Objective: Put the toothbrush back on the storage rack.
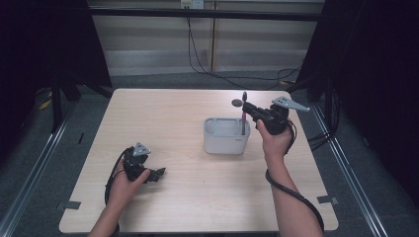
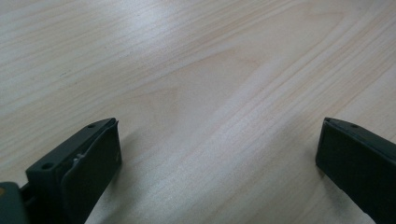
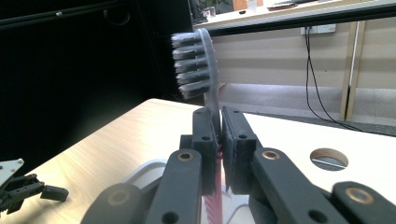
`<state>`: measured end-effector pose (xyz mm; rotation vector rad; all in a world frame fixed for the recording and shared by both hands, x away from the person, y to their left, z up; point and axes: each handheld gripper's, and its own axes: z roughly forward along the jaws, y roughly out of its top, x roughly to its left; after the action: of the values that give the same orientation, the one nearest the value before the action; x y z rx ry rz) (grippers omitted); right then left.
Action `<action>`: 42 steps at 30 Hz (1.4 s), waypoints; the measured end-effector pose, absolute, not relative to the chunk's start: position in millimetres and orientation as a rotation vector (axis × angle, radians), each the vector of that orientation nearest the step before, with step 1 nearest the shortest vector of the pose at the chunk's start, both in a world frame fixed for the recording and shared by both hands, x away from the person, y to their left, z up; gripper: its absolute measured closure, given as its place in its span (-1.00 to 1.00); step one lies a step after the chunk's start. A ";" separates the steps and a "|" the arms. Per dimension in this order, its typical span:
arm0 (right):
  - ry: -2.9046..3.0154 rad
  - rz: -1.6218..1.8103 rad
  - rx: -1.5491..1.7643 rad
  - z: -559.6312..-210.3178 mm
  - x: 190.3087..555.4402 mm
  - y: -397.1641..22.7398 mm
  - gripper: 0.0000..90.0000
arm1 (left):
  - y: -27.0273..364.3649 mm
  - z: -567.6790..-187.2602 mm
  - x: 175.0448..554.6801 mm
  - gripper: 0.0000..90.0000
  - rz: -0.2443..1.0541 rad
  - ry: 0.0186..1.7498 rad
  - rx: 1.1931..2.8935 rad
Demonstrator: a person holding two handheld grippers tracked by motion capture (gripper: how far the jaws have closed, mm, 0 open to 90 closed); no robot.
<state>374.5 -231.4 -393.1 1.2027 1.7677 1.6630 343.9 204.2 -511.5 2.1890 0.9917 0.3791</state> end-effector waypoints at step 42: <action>1.835 1.634 1.180 -407.6 348.3 -245.2 0.87 | 203.9 -511.4 343.8 -1.00 0.391 0.988 2.194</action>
<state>348.3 -245.2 -407.6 1.1805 1.8348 1.6344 343.8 203.9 -511.4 2.1938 0.9876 0.3907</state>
